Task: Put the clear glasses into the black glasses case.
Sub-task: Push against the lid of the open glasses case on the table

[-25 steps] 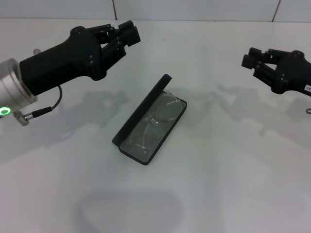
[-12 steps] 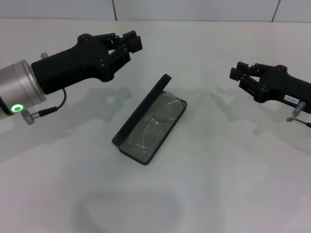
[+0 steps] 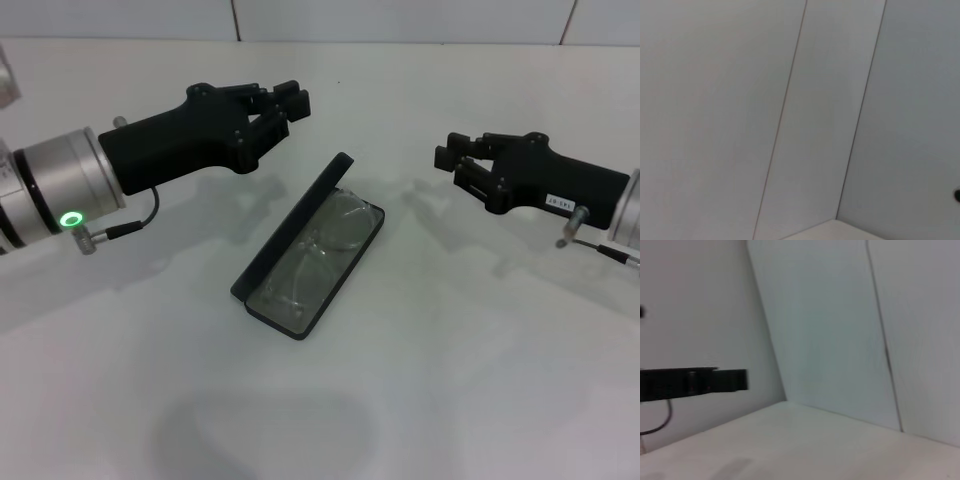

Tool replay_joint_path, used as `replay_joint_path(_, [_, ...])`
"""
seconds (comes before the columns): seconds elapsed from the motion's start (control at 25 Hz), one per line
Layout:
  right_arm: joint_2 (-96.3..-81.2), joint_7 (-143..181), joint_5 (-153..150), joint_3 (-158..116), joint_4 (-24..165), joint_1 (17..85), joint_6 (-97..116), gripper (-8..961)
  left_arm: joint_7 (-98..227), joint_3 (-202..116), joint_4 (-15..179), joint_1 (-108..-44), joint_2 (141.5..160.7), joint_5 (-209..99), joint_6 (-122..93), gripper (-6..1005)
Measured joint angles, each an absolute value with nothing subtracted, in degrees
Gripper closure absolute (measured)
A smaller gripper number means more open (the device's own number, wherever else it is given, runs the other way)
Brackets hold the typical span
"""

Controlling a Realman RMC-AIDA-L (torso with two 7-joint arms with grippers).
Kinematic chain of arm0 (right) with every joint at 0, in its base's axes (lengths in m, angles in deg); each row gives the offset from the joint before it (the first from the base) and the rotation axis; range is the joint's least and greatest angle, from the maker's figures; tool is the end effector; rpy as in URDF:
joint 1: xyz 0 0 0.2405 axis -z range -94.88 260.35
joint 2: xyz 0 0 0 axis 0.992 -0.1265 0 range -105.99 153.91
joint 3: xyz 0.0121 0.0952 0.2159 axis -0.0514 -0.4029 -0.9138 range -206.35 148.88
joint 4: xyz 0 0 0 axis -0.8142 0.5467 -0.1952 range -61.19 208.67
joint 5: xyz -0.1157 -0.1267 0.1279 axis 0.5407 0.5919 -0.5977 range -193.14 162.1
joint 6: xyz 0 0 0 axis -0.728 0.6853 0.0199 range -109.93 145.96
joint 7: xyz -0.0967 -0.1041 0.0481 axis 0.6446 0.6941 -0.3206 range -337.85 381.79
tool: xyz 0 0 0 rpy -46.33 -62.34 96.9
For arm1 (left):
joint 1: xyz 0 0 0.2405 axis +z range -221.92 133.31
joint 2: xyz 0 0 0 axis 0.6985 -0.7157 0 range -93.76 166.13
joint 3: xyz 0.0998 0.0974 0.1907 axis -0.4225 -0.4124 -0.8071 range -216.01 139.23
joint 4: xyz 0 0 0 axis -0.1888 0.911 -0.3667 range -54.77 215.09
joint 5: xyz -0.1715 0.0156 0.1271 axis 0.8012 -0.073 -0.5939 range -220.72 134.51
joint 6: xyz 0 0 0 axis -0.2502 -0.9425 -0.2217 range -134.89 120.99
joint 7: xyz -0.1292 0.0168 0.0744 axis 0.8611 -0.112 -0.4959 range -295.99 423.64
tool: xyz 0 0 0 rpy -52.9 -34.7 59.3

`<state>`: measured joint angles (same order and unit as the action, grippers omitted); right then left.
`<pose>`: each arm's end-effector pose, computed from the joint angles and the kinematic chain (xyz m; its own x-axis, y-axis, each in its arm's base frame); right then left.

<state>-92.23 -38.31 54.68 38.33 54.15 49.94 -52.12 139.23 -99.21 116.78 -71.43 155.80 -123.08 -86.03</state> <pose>0.2336 0.3588 -0.0298 0.7138 -0.2082 -0.6687 -0.5148 -0.8034 -0.2993 -0.2032 0.3457 -0.0050 0.6383 0.2184 0.7381 0.4903 -0.8546 -0.1711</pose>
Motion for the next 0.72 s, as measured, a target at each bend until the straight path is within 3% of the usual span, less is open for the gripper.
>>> replay_joint_path(0.48, [-91.95,-33.96,49.33,37.54,53.67,55.76,-60.24,595,138.52,-99.21,115.10,-72.15,155.86,-126.03,-81.81,857])
replay_joint_path(0.72, [-92.15,-31.90,48.96,37.67,54.48,57.62,-61.46,508,137.23,-99.21,109.50,-75.56,156.01,-126.26,-78.70,857])
